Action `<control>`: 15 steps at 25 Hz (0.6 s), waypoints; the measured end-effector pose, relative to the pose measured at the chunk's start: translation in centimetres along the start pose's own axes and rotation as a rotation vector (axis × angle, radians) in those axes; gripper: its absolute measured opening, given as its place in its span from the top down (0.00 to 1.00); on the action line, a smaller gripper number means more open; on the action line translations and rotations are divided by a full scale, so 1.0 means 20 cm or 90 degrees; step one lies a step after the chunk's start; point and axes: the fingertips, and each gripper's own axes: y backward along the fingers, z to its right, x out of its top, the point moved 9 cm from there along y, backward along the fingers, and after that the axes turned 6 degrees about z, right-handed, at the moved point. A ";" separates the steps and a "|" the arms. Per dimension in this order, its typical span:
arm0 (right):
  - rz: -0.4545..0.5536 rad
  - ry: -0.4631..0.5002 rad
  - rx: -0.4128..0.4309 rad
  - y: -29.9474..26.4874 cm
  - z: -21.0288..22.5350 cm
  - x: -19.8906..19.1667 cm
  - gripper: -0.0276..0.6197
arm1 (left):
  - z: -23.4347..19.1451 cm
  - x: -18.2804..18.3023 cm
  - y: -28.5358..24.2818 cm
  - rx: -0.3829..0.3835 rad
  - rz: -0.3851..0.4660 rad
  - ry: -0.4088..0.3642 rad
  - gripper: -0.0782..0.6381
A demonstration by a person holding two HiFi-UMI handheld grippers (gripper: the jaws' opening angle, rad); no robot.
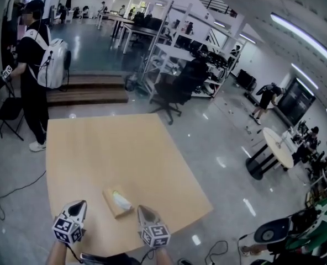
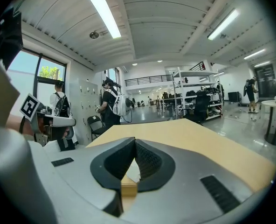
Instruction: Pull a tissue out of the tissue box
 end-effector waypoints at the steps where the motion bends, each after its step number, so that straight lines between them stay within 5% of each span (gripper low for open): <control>1: -0.005 -0.002 0.001 -0.02 0.00 -0.02 0.94 | -0.01 -0.01 -0.01 0.001 -0.002 0.003 0.88; 15: -0.069 -0.030 0.028 -0.13 0.05 -0.18 0.94 | -0.08 -0.16 -0.09 0.022 -0.051 0.036 0.88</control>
